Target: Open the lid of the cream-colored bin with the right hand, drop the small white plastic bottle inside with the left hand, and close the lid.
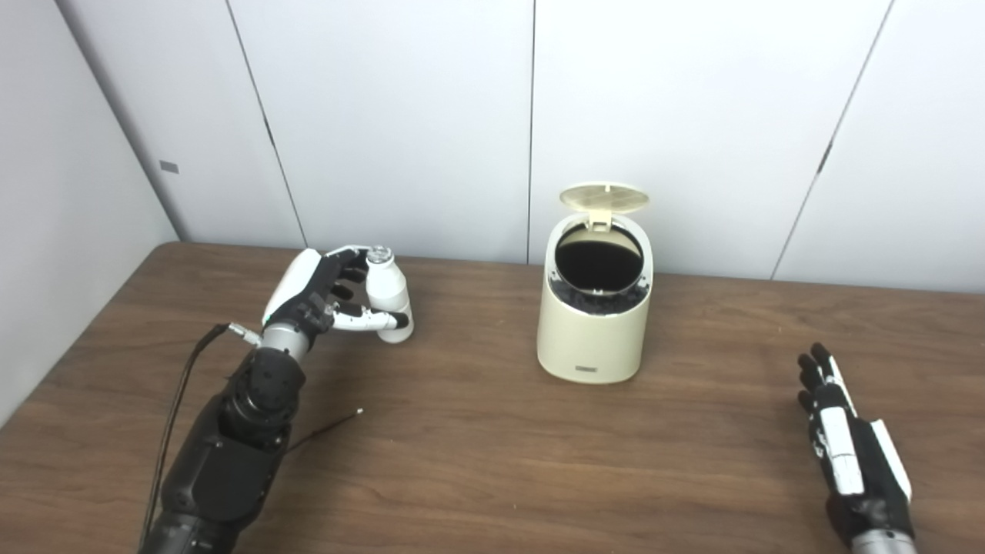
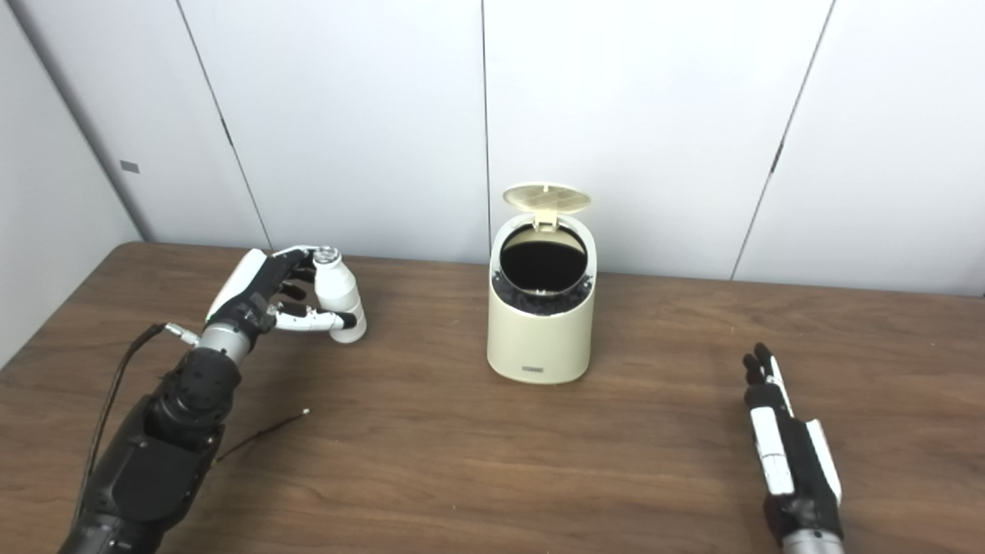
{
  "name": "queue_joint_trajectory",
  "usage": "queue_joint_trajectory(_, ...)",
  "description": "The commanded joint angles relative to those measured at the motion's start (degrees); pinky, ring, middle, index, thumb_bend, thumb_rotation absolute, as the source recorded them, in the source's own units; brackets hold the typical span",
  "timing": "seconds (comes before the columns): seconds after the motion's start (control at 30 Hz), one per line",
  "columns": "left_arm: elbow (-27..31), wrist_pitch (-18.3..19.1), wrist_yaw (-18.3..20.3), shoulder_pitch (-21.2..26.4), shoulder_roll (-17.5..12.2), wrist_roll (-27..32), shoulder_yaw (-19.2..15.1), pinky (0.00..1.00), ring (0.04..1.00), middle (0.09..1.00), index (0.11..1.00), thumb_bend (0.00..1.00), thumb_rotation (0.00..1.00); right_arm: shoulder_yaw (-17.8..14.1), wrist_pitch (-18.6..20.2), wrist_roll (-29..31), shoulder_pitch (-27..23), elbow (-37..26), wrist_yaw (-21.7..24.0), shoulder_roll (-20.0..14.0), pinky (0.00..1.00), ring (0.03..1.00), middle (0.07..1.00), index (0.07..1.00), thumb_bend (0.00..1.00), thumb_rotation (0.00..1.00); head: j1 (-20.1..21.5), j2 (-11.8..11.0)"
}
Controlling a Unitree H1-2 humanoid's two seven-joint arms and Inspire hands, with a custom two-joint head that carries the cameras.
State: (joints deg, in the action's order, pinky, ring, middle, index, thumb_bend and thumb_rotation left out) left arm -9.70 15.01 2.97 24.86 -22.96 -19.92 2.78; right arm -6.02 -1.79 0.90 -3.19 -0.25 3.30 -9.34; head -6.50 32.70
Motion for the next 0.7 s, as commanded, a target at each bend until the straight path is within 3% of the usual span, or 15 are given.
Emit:
queue_joint_trajectory(0.0,0.7,-0.8,-0.4,2.8,-0.9,-0.5,-0.2,0.7,0.784,0.794,0.793,0.83,0.14,0.1,0.1,0.8,0.2,-0.8,-0.2,0.6,1.0,1.0,0.983,1.0,0.62,0.98,0.0,0.2)
queue_joint_trajectory(0.43,-1.0,-1.8,-1.6,2.5,-0.9,-1.1,0.1,0.7,0.768,0.781,0.778,0.82,0.1,0.0,-0.9,2.2,0.0,0.5,0.1,0.7,1.0,1.0,0.983,1.0,0.65,0.96,0.5,-0.6)
queue_joint_trajectory(0.67,-1.4,-2.2,-2.4,2.5,-0.3,-1.0,-0.1,0.72,0.761,0.77,0.77,0.8,0.07,-0.2,-0.4,2.4,-0.4,0.4,-0.4,0.7,1.0,1.0,0.983,1.0,0.61,0.96,0.6,-0.7)
